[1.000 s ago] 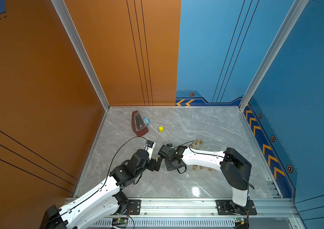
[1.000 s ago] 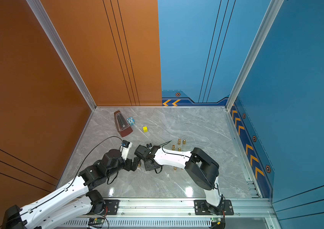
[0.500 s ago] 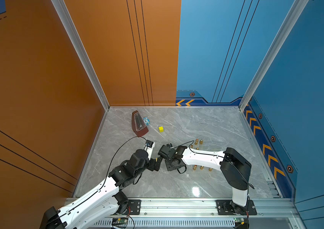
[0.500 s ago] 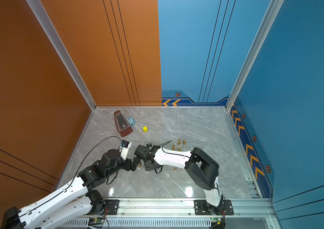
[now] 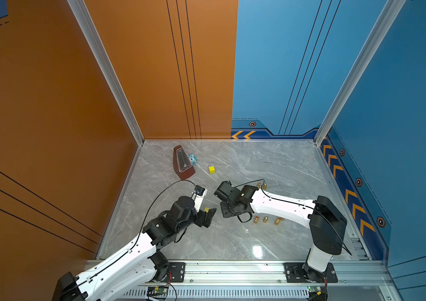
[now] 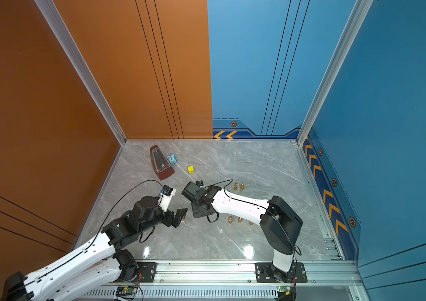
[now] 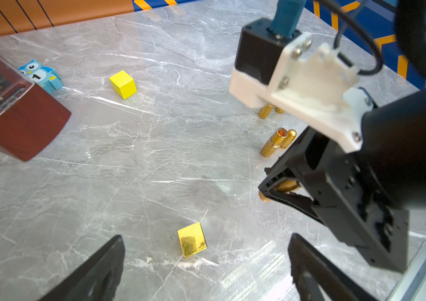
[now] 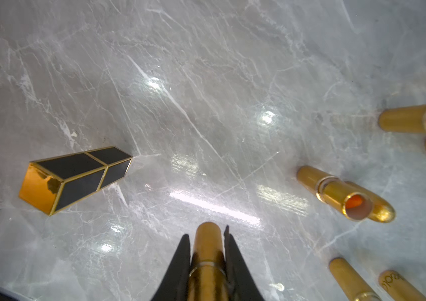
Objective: Open the lipstick cap
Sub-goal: Pick up the lipstick at the center of the board.
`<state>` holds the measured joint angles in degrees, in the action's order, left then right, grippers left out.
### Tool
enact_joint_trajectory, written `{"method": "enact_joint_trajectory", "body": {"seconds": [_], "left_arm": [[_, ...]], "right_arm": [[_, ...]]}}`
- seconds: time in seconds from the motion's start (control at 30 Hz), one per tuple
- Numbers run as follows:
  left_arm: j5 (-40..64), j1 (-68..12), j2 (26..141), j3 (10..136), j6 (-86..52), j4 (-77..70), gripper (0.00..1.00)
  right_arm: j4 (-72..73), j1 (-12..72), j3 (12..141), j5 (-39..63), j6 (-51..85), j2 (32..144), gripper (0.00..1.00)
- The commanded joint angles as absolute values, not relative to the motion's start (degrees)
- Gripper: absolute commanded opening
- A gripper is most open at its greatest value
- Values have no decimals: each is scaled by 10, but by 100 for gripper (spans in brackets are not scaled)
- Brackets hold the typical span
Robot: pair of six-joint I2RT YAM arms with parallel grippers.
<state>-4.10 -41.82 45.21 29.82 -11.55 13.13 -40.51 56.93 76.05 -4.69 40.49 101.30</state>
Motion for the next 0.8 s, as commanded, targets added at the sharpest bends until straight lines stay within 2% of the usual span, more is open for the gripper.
{"method": "enact_joint_trajectory", "body": {"seconds": [0.0, 0.1, 0.37, 0.53, 0.57, 0.77], "left_arm": [[6, -426, 461, 281, -83, 113, 99], [26, -433, 472, 277, -65, 113, 98], [88, -448, 483, 235, -52, -1, 100], [107, -456, 502, 235, -41, -37, 88], [112, -457, 508, 236, -39, -46, 82], [136, -464, 553, 252, -31, -83, 69]], "right_arm": [[-425, 557, 745, -23, 389, 987, 18], [-425, 547, 739, -4, 383, 969, 18], [-425, 524, 729, 70, 367, 934, 17], [-425, 513, 729, 115, 360, 912, 17], [-425, 511, 729, 121, 359, 906, 17], [-419, 500, 733, 167, 357, 878, 18]]}}
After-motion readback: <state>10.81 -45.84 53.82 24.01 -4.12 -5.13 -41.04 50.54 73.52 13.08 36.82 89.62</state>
